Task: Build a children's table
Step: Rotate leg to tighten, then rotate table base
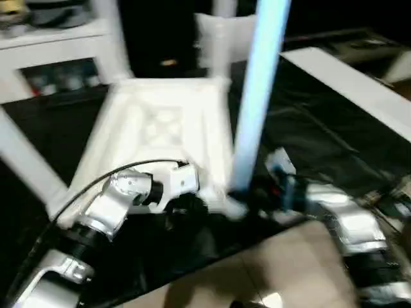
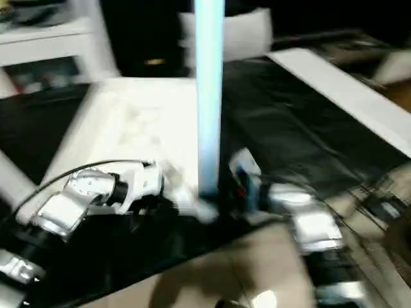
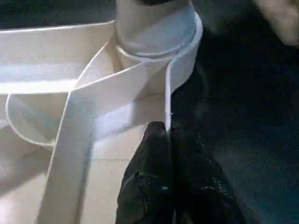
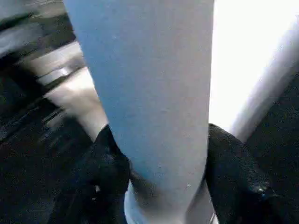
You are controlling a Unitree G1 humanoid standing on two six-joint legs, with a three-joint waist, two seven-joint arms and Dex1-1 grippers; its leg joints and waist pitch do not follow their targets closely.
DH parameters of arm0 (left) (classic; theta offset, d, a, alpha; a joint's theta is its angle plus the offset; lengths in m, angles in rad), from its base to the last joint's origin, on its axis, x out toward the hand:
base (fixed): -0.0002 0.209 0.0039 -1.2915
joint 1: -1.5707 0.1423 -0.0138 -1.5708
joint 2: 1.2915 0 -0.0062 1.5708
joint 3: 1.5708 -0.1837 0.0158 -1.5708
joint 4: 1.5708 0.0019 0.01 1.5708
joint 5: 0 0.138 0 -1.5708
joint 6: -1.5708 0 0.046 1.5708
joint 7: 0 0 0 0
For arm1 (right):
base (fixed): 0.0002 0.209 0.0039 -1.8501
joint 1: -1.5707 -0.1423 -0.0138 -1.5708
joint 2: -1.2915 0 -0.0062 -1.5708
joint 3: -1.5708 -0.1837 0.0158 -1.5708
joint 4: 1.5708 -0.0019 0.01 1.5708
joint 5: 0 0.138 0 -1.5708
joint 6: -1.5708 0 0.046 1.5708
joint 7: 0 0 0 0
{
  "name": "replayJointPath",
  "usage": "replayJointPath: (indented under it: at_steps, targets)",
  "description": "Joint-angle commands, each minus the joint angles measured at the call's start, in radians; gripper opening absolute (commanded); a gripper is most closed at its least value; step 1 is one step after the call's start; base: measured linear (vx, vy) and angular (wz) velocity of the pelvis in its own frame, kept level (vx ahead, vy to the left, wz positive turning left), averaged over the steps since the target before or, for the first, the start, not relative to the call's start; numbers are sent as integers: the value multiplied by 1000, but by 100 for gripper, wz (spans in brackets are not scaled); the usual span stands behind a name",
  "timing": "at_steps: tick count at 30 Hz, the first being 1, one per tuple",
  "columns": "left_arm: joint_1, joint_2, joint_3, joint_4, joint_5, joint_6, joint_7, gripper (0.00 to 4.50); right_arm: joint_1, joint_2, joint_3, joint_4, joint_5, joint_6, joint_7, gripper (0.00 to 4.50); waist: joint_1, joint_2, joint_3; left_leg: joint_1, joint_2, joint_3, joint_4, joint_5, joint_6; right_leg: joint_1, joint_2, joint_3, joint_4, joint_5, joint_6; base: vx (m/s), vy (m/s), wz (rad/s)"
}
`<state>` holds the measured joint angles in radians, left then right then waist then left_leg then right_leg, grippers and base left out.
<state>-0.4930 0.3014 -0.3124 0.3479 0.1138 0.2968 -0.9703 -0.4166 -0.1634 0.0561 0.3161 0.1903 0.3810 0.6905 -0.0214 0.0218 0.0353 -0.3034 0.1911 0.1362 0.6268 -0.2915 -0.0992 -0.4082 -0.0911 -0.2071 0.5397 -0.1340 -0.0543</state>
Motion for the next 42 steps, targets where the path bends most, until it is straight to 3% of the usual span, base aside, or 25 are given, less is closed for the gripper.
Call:
replayJointPath:
  at_steps: [1, 2, 3, 4, 5, 7, 9, 11, 12, 13, 14, 17, 20, 22, 23, 24, 26, 29, 31, 32, 36, 38, 40, 41, 42]
  targets:
    - [7, -92, -54, -88, -42, 40, 22, 0, -48, 60, -14, 98, -43, 41, -220, 206, -10, 14, -55, -42, 27, -10, -71, -93, 42, 88, -68, 18, -107, -547, 103, 0, 0, 0]
    - [1, -127, -48, -89, -36, 63, 65, 0, -60, 88, -20, 120, -47, 20, -262, 206, -18, 24, -58, -41, 47, -18, -78, -105, 48, 94, -75, 19, -101, -489, 85, 0, 0, 0]
    - [0, -137, -47, -90, -34, 70, 77, 0, -63, 95, -21, 124, -48, 14, -273, 206, -22, 23, -58, -39, 51, -19, -79, -106, 51, 92, -76, 22, -99, -456, 74, 0, 0, 0]
    - [-3, -152, -45, -90, -31, 80, 96, 0, -67, 107, -23, 131, -48, 4, -286, 206, -22, 17, -62, -32, 44, -16, -78, -86, 48, 84, -80, 32, -93, -410, 43, 0, 0, 0]
    - [-7, -172, -46, -85, -26, 80, 120, 0, -70, 118, -25, 138, -37, -11, -281, 206, -21, 10, -61, -33, 39, -13, -77, -67, 50, 82, -81, 36, -90, -399, 26, 0, 0, 0]
    - [-13, -187, -57, -76, -9, 72, 146, 0, -67, 125, -21, 136, -46, -28, -266, 259, -11, 4, -60, -33, 25, -5, -75, -23, 70, 75, -78, 45, -85, -414, -6, 0, 0, 0]
    - [-15, -176, -65, -69, 8, 58, 150, 0, -55, 119, -23, 120, -50, -38, -247, 275, -5, 7, -66, -45, 28, -11, -74, 31, 91, 85, -81, 50, -70, -381, -15, 0, 0, 0]
    - [-12, -150, -66, -73, 24, 49, 145, 0, -30, 96, -33, 92, -46, -53, -228, 300, 19, 11, -72, -43, 38, -16, -66, 160, 119, 77, -81, 60, -44, -245, -53, 0, 0, 0]
    - [-12, -150, -66, -73, 24, 49, 145, 0, -30, 96, -33, 92, -46, -53, -228, 300, 24, 11, -72, -39, 40, -15, -66, 175, 122, 74, -82, 63, -40, -228, -65, 0, 0, 0]
    - [-12, -150, -66, -74, 25, 51, 147, 0, -29, 95, -33, 92, -46, -55, -231, 308, 27, 7, -72, -45, 38, -15, -64, 194, 126, 78, -82, 64, -31, -211, -71, 0, 0, 0]
    - [-12, -138, -66, -74, 35, 50, 153, 0, -12, 77, -36, 73, -36, -69, -221, 317, 40, 7, -76, -44, 37, -14, -63, 218, 129, 79, -83, 67, -24, -188, -81, 0, 0, 0]
    - [-20, -94, -69, -40, 55, -12, 141, 0, 51, 13, -51, -3, -20, -80, -165, 353, 66, 10, -71, -40, 36, -8, -63, 208, 136, 76, -80, 71, -26, -209, -67, 0, 0, 0]
    - [-28, -67, -65, -12, 64, -51, 132, 0, 97, -19, -74, -56, 18, -50, -113, 371, 81, 8, -68, -37, 35, -3, -68, 141, 123, 77, -78, 70, -40, -290, -23, 0, 0, 0]
    - [-36, -52, -61, 7, 66, -71, 132, 0, 127, -41, -82, -91, 42, -36, -75, 388, 82, 5, -65, -37, 32, -2, -71, 104, 108, 75, -76, 67, -50, -338, -2, 0, 0, 0]
    - [-42, -36, -56, 27, 70, -100, 135, 0, 163, -69, -85, -120, 56, -62, -29, 406, 85, 16, -62, -37, 25, 0, -71, 76, 103, 74, -72, 63, -60, -375, 17, 0, 0, 0]
    - [-42, -36, -56, 27, 70, -100, 135, 0, 163, -69, -85, -120, 56, -62, -29, 414, 84, 11, -61, -36, 27, 1, -72, 58, 98, 73, -72, 63, -66, -394, 28, 0, 0, 0]
    - [-54, 0, -47, 76, 80, -202, 152, 0, 254, -123, -131, -198, 112, -96, 43, 418, 83, 8, -60, -39, 19, 2, -72, 27, 96, 74, -66, 58, -74, -424, 61, 0, 0, 0]
    - [-48, -7, -16, 80, 52, -262, 182, 0, 315, -149, -175, -238, 135, -136, 57, 435, 79, 7, -61, -45, 15, 1, -70, 6, 91, 75, -59, 48, -82, -437, 102, 0, 0, 0]
    - [-45, -12, -7, 79, 41, -283, 190, 0, 337, -158, -190, -258, 152, -128, 65, 444, 78, 7, -62, -48, 14, -1, -71, 7, 93, 77, -57, 45, -81, -431, 108, 0, 0, 0]
    - [-32, -18, 4, 63, 20, -286, 184, 27, 357, -162, -201, -294, 180, -98, 82, 449, 75, 12, -65, -49, 17, -4, -71, 14, 96, 79, -57, 43, -80, -411, 108, 0, 0, 0]
    - [38, -71, 67, -23, -74, -243, 219, 61, 396, -158, -177, -430, 320, 32, 153, 450, 71, 19, -71, -57, 22, -9, -69, 63, 121, 86, -61, 47, -66, -339, 70, 0, 0, 0]
    - [88, -90, 87, -88, -121, -217, 229, 87, 395, -148, -138, -464, 327, 25, 158, 450, 75, 23, -70, -58, 33, -11, -68, 105, 133, 80, -64, 50, -62, -319, 34, 0, 0, 0]
    - [105, -94, 92, -109, -131, -209, 234, 93, 389, -142, -127, -466, 323, 18, 154, 450, 74, 23, -68, -59, 33, -11, -70, 107, 131, 78, -67, 52, -61, -329, 27, 0, 0, 0]
    - [155, -106, 112, -173, -156, -183, 253, 98, 363, -119, -105, -473, 324, 17, 143, 450, 73, 13, -66, -58, 30, -8, -71, 91, 128, 77, -65, 52, -66, -357, 37, 0, 0, 0]
    - [176, -110, 122, -199, -166, -170, 263, 104, 351, -110, -98, -477, 328, 22, 139, 450, 73, 17, -68, -59, 30, -8, -71, 89, 121, 80, -69, 52, -61, -358, 34, 0, 0, 0]
